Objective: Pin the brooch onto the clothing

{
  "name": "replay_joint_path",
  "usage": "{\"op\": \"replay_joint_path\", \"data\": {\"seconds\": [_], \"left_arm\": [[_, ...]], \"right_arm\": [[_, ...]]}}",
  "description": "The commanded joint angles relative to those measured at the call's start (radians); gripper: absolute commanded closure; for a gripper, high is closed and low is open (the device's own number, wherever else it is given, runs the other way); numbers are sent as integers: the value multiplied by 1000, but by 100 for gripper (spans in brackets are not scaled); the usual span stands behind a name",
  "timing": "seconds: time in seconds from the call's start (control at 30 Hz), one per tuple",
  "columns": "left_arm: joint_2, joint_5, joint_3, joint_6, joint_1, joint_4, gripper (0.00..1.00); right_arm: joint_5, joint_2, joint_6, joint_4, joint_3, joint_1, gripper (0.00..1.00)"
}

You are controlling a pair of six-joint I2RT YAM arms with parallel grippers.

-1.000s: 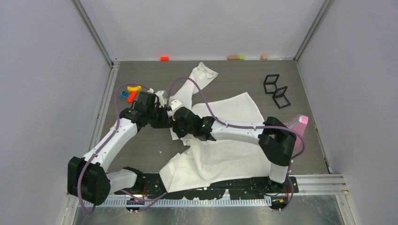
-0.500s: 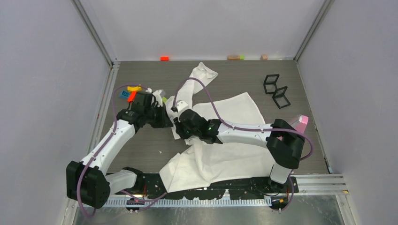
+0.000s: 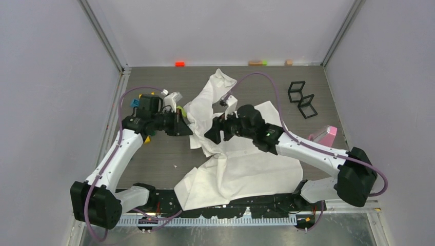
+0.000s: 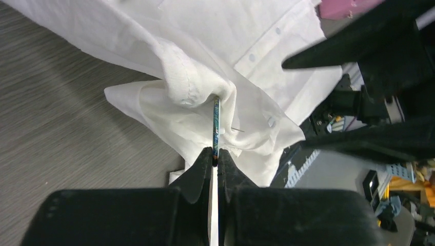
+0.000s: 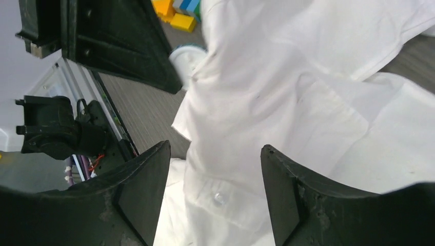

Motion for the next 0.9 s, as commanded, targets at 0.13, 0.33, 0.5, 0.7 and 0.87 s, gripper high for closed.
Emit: {"op": "replay_joint_path", "data": {"seconds": [0.13, 0.33, 0.5, 0.7, 0.87], "left_arm": [[-28, 444, 29, 119, 3, 61, 100], [-11, 583, 2, 115, -16, 127, 100], [-8, 619, -16, 115, -32, 148, 100], [-19, 633, -23, 120, -38, 151, 100], [-16, 638, -24, 130, -48, 141, 100]], "right_arm": [[-329, -131, -58, 144, -48, -105, 27], [-402, -109, -83, 117, -7, -109, 28], [-438, -94, -61, 118, -2, -116, 36], [-488, -97, -5, 164, -10, -140, 47], [-510, -83, 23, 176, -1, -151, 53]]}}
